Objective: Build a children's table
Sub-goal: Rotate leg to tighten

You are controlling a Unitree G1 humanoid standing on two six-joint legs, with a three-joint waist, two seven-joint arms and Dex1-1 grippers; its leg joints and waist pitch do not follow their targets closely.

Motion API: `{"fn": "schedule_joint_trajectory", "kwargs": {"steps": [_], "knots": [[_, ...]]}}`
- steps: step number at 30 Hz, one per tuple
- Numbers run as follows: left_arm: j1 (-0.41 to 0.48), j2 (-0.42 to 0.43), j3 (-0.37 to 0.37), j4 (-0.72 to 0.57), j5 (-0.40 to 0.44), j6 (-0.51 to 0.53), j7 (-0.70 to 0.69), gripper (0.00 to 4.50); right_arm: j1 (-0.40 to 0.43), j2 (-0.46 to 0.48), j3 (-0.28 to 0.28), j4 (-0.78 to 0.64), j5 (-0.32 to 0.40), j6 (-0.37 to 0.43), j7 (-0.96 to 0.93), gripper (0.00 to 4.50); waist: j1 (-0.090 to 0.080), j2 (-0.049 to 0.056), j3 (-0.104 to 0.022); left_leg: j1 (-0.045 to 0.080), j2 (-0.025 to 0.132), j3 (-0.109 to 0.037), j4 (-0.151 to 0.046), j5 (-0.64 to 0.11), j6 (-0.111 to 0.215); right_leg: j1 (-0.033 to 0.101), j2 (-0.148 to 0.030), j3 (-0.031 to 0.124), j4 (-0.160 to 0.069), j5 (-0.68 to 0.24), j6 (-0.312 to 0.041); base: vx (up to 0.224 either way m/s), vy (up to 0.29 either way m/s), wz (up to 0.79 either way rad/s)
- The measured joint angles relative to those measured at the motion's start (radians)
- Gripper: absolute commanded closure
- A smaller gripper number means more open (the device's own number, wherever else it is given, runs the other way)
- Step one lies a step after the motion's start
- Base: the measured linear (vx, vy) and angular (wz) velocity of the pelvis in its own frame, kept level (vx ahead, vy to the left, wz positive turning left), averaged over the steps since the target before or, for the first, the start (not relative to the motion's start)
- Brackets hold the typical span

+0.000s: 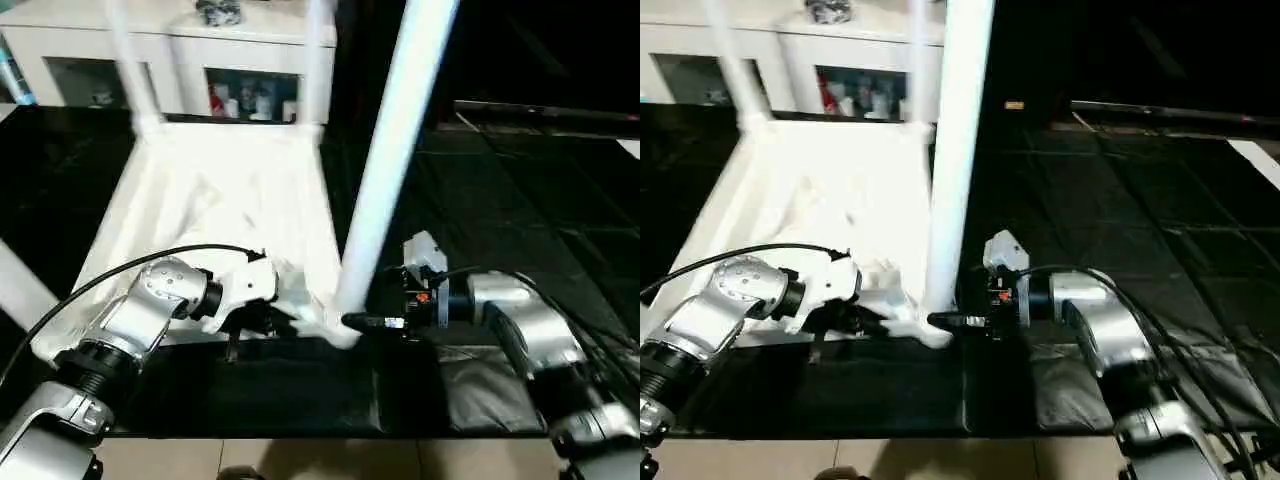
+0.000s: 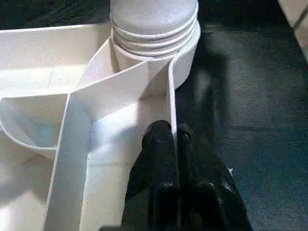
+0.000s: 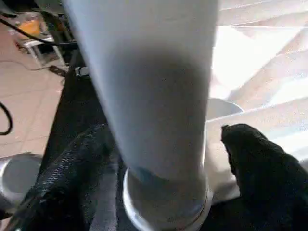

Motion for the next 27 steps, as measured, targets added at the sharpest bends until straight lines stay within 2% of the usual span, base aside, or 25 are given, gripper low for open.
{"fn": "schedule_joint_trajectory", "kwargs": {"steps": [6,19,23,27], "knots": [[-0.006,-0.007,-0.002,0.002,0.005,0.001,-0.004,4.50,-0.047,0.021,0.009,0.098,-0.003,-0.012,0.039,1.41,0.003,-0.001,0.000,-0.001,0.000,0.000,0.000,0.000,0.000,0.000,0.000,0.000,0.000,0.000,-0.001,0.000,0.000,0.00],[-0.042,-0.044,-0.002,0.051,0.030,0.028,0.003,4.50,-0.080,0.023,0.009,0.144,-0.009,-0.014,0.088,2.29,0.008,-0.004,-0.001,0.000,0.000,0.001,0.000,0.000,0.000,0.003,-0.001,0.000,0.000,-0.002,0.003,0.000,0.000,0.00],[-0.060,-0.084,0.007,0.066,0.043,0.090,0.050,4.50,-0.069,0.034,-0.030,0.145,-0.014,-0.009,0.025,2.37,0.005,-0.004,-0.001,0.000,0.000,0.001,0.001,0.000,0.000,0.004,-0.001,0.001,0.001,-0.002,0.003,0.000,0.000,0.00],[-0.073,-0.139,0.043,0.074,0.048,0.185,0.163,4.50,-0.045,0.082,-0.107,0.135,-0.009,0.031,-0.168,2.40,-0.015,-0.003,-0.001,0.001,0.000,0.001,0.001,0.001,-0.001,0.003,-0.001,0.001,0.002,-0.001,0.004,0.000,0.000,0.00]]}}
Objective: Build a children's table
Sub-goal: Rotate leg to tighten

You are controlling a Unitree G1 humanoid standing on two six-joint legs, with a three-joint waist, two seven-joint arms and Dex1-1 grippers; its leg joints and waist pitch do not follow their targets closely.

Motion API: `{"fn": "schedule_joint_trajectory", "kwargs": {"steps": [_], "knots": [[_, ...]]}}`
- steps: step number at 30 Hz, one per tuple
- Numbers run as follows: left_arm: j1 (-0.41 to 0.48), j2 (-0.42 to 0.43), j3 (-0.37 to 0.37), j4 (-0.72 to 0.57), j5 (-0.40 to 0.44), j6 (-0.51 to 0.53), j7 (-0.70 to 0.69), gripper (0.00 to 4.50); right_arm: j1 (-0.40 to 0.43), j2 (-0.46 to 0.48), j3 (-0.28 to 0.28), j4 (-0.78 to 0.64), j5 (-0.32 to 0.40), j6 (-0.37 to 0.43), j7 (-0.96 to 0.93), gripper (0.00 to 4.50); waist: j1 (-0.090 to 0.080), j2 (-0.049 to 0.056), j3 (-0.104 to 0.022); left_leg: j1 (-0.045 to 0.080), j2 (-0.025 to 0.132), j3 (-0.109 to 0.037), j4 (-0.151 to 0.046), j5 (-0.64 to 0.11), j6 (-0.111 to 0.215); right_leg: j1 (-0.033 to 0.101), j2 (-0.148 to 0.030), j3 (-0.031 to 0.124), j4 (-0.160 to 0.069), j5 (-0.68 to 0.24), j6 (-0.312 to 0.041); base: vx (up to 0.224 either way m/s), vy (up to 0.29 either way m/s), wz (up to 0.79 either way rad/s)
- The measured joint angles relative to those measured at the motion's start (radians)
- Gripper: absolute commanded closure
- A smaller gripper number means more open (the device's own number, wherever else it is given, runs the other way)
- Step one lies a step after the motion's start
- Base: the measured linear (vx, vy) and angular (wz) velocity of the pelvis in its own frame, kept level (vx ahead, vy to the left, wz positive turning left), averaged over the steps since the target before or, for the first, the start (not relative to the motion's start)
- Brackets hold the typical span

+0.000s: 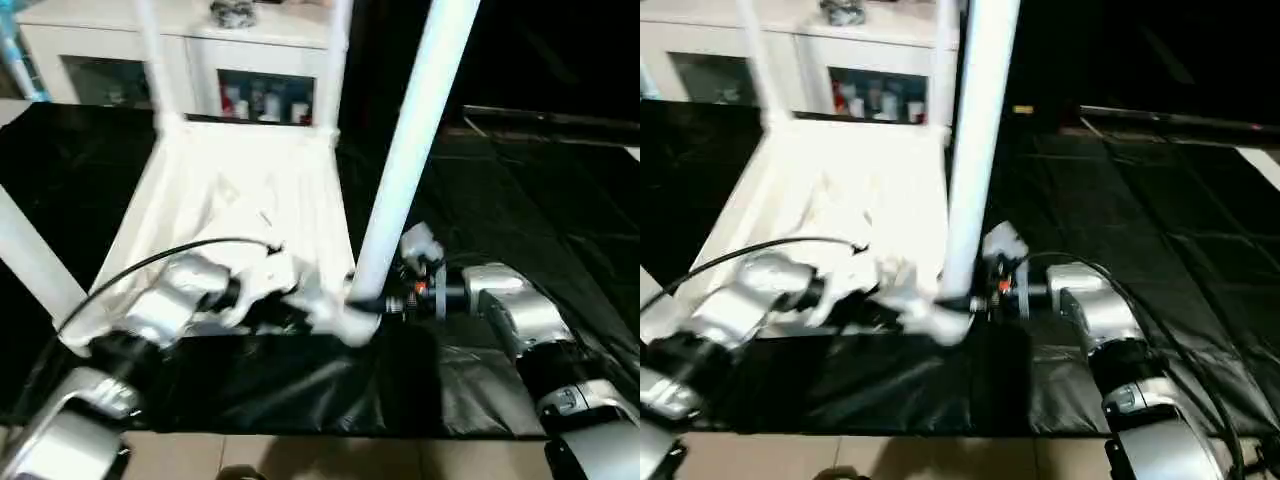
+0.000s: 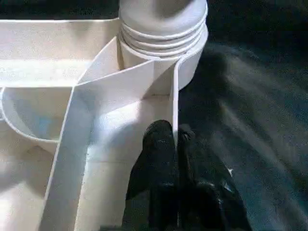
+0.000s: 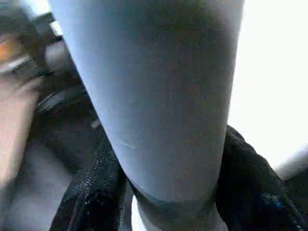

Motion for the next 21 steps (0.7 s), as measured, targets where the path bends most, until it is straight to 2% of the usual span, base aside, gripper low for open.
{"fn": "schedule_joint_trajectory", "kwargs": {"steps": [3,4,5,9,11,14,15,16,19,21], "knots": [[-0.001,-0.042,0.029,0.000,0.000,0.051,0.076,4.50,0.008,0.030,-0.037,-0.015,0.003,0.026,-0.119,2.41,-0.013,0.001,0.000,-0.001,0.001,0.000,0.000,0.000,0.000,-0.001,0.001,0.000,0.000,0.000,0.000,0.000,0.000,0.00],[-0.001,-0.075,0.049,0.001,0.002,0.085,0.139,4.50,0.019,0.060,-0.072,-0.028,0.002,0.035,-0.207,2.41,-0.015,0.002,-0.001,-0.001,0.001,0.000,-0.001,0.000,-0.001,-0.002,0.002,0.000,0.000,0.001,-0.002,0.000,0.000,0.00],[-0.004,-0.088,0.055,0.001,0.004,0.101,0.169,4.50,0.020,0.076,-0.083,-0.032,0.000,0.039,-0.255,2.41,-0.019,0.002,-0.001,-0.001,0.001,0.000,-0.001,0.000,-0.001,-0.003,0.002,0.001,0.000,0.002,-0.003,0.000,0.000,0.00],[-0.010,-0.183,0.092,0.002,0.026,0.171,0.332,4.50,0.009,0.164,-0.147,-0.031,-0.036,0.042,-0.502,2.41,-0.042,0.004,-0.002,-0.001,0.000,0.000,-0.001,0.000,-0.001,-0.002,0.002,0.001,-0.001,0.002,-0.005,0.000,0.000,0.00],[-0.010,-0.206,0.094,0.002,0.034,0.179,0.377,4.50,-0.003,0.183,-0.152,-0.026,-0.053,0.041,-0.571,2.41,-0.046,0.005,-0.002,-0.001,0.000,0.000,-0.001,0.000,-0.001,-0.002,0.002,0.001,-0.001,0.002,-0.004,0.000,0.000,0.00],[-0.010,-0.205,0.091,-0.002,0.039,0.179,0.379,4.50,-0.003,0.187,-0.152,-0.026,-0.059,0.034,-0.576,2.41,-0.046,0.005,-0.002,0.000,0.000,0.000,-0.003,0.000,-0.001,-0.003,0.002,0.001,-0.001,0.001,-0.004,0.000,0.000,0.00],[-0.010,-0.203,0.091,-0.004,0.040,0.179,0.375,4.50,-0.002,0.188,-0.152,-0.029,-0.059,0.034,-0.576,1.85,-0.046,0.004,-0.002,0.000,0.000,0.000,-0.003,0.000,-0.001,-0.003,0.002,0.001,-0.001,0.000,-0.004,0.000,0.000,0.00],[-0.010,-0.199,0.089,-0.007,0.040,0.179,0.371,4.50,-0.001,0.190,-0.152,-0.031,-0.059,0.034,-0.576,1.71,-0.048,0.004,-0.002,-0.001,0.000,0.000,-0.003,0.000,-0.001,-0.003,0.002,0.001,-0.001,0.000,-0.003,0.000,0.000,0.00],[-0.003,-0.164,0.069,-0.027,0.045,0.160,0.334,4.50,0.019,0.200,-0.135,-0.045,-0.068,-0.003,-0.563,1.65,-0.053,0.004,-0.001,-0.001,0.000,-0.001,-0.004,0.000,-0.001,-0.004,0.003,0.001,-0.002,-0.001,-0.001,0.000,0.000,0.00],[0.006,-0.144,0.061,-0.041,0.047,0.137,0.309,4.50,0.029,0.196,-0.134,-0.050,-0.068,-0.008,-0.532,1.32,-0.055,0.003,-0.001,-0.002,0.000,-0.001,-0.004,0.000,-0.001,-0.004,0.003,0.001,-0.002,-0.001,-0.004,0.000,0.000,0.00]]}}
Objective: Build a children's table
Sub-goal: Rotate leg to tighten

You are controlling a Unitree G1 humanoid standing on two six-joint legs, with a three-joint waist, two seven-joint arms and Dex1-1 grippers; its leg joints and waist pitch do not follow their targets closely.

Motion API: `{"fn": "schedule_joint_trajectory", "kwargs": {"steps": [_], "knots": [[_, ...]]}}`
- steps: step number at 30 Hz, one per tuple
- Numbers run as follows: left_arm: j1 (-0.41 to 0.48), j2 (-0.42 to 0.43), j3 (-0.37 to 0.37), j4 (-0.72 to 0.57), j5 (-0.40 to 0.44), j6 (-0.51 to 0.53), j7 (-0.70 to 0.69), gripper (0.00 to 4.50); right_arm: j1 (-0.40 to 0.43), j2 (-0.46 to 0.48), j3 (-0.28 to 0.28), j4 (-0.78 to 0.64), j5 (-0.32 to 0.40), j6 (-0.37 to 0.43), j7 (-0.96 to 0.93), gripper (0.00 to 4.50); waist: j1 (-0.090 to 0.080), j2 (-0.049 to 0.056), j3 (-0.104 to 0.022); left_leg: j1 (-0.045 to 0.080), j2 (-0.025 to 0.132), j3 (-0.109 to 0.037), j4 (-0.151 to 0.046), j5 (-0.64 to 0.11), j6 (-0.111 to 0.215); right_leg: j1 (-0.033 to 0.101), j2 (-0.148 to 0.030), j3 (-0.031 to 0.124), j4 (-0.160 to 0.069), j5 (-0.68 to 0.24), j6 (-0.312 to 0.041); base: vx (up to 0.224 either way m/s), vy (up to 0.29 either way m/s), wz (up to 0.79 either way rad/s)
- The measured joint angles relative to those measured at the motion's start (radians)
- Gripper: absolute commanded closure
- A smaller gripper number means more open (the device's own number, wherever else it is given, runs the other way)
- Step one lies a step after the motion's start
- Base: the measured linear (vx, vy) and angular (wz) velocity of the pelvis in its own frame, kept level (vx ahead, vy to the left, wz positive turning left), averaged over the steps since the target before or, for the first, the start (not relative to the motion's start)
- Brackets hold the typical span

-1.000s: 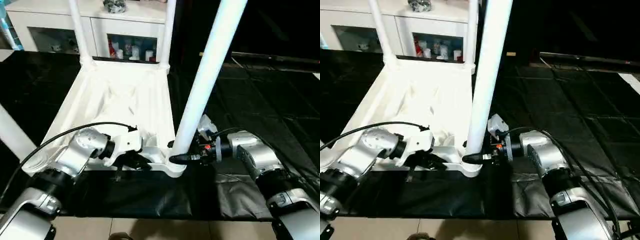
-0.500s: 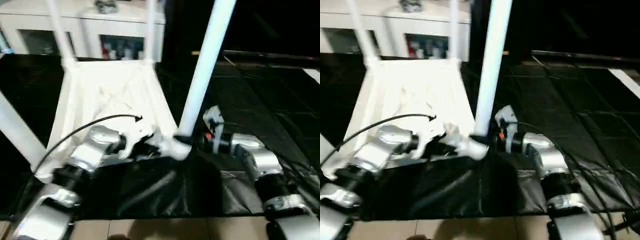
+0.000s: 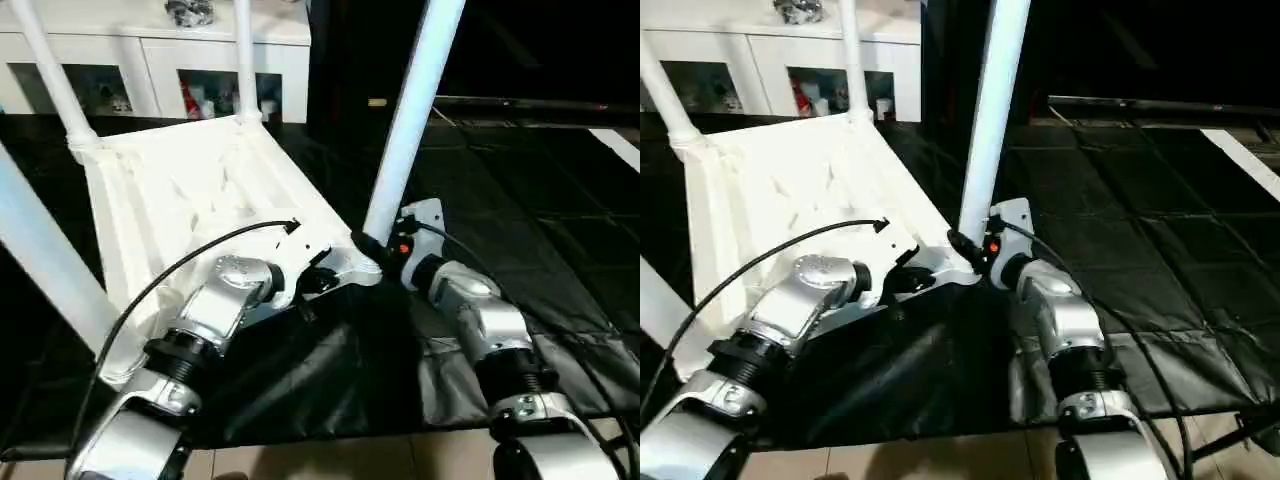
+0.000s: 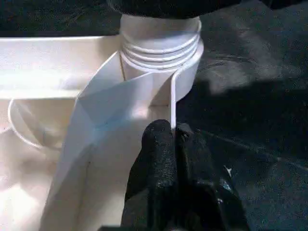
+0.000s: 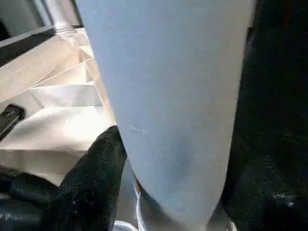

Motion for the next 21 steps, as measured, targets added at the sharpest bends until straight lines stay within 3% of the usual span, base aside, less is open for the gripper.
{"fn": "schedule_joint_trajectory", "kwargs": {"steps": [4,9,16,21], "knots": [[0.020,0.047,-0.012,-0.018,-0.002,-0.072,-0.072,4.50,0.037,-0.039,0.042,-0.022,-0.004,-0.041,0.097,1.00,0.006,0.000,0.000,-0.002,0.000,0.000,-0.002,-0.001,0.001,-0.001,0.000,0.000,-0.001,-0.002,0.000,0.000,0.000,0.00],[0.038,0.111,-0.023,-0.036,-0.018,-0.136,-0.190,4.50,0.060,-0.116,0.079,-0.062,0.017,-0.028,0.271,0.52,0.020,-0.003,0.002,-0.003,0.000,0.000,-0.002,-0.001,0.001,-0.002,0.000,-0.001,-0.002,-0.002,0.000,0.000,0.000,0.00],[0.054,0.179,-0.051,-0.049,-0.055,-0.223,-0.379,4.50,0.062,-0.220,0.111,-0.117,0.077,0.002,0.531,0.52,0.055,-0.003,0.002,-0.006,0.000,0.000,0.000,-0.001,0.002,-0.002,0.000,-0.001,-0.002,-0.002,0.000,0.000,0.000,0.00],[0.048,0.202,-0.062,-0.029,-0.059,-0.281,-0.469,4.50,0.055,-0.285,0.169,-0.123,0.085,0.009,0.700,0.52,0.062,-0.004,0.002,-0.006,0.000,0.000,0.001,-0.001,0.002,-0.002,0.000,-0.001,-0.002,-0.002,0.000,0.000,0.000,0.00]]}}
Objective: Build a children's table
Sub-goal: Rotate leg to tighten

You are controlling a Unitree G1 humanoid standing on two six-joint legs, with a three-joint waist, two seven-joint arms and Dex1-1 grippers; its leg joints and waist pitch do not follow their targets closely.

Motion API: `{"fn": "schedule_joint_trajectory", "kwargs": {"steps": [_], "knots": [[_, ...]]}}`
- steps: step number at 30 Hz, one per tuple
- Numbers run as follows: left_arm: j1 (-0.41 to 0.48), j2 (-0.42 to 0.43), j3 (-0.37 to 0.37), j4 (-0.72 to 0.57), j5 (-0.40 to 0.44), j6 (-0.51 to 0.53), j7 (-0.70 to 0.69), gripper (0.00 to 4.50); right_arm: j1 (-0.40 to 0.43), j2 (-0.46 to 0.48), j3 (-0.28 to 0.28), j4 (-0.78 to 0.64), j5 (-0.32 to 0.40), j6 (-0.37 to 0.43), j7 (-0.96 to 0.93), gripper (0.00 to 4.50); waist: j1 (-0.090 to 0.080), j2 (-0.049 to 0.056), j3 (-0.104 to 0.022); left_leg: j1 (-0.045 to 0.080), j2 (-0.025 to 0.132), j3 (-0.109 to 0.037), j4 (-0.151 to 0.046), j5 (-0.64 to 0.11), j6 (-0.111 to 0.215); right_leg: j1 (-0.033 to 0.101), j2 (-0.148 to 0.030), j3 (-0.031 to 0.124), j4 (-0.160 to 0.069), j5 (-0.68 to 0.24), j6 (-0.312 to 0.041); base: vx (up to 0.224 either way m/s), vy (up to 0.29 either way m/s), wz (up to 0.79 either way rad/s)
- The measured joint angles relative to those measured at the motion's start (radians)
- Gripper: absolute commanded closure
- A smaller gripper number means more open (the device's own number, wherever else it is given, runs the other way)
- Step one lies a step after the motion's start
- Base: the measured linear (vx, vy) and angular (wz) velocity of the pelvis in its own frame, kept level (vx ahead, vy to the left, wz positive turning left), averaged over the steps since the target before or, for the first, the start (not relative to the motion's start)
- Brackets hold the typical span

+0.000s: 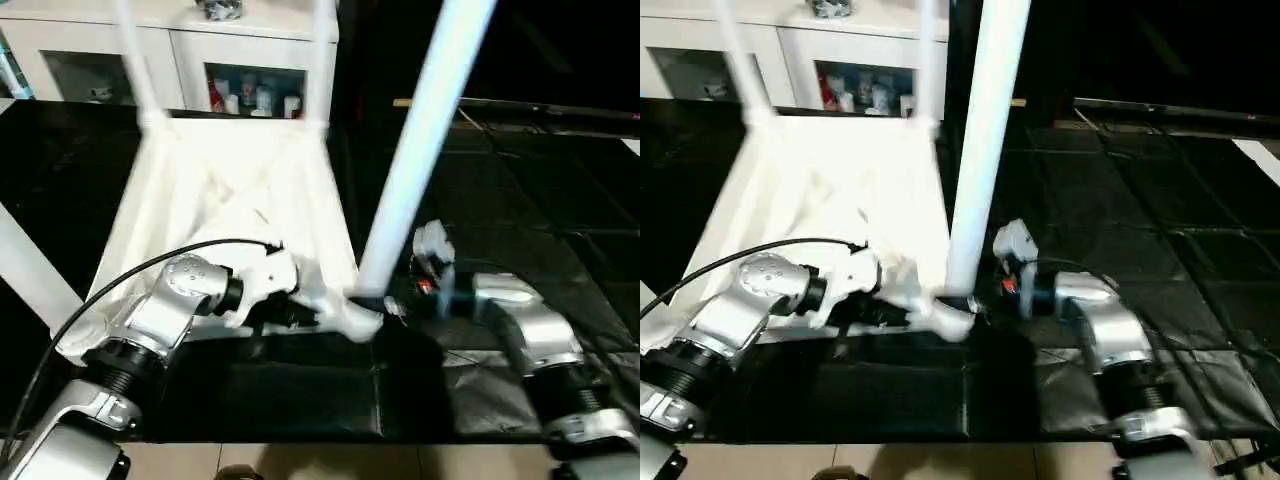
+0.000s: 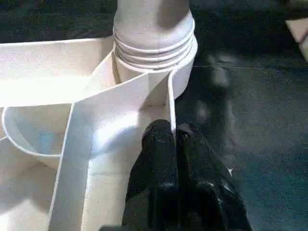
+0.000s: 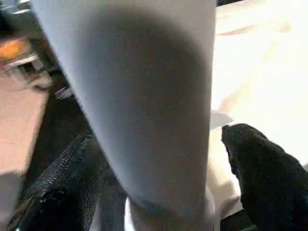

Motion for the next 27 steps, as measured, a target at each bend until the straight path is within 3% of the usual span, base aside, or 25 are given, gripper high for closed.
{"fn": "schedule_joint_trajectory", "kwargs": {"steps": [8,21,27], "knots": [[-0.039,0.000,-0.024,0.069,-0.005,-0.065,-0.050,4.50,-0.042,-0.023,0.049,0.022,-0.011,-0.006,0.110,1.26,0.012,-0.001,0.000,-0.001,0.000,0.000,0.002,0.000,0.000,0.000,0.000,0.000,0.001,0.000,0.000,0.000,0.000,0.00],[-0.062,-0.006,-0.025,0.122,-0.005,-0.106,-0.082,4.50,-0.064,-0.040,0.058,0.064,-0.013,-0.011,0.158,2.26,0.016,-0.001,0.000,-0.001,0.000,0.000,0.003,0.000,0.000,-0.001,-0.001,-0.001,0.002,0.000,0.000,0.000,0.000,0.00],[-0.064,-0.011,-0.024,0.130,-0.007,-0.109,-0.085,4.50,-0.062,-0.040,0.057,0.063,-0.012,-0.015,0.158,2.42,0.016,-0.001,0.000,-0.001,0.000,0.000,0.003,0.000,0.000,-0.001,-0.001,-0.001,0.002,0.000,0.000,0.000,0.000,0.00]]}}
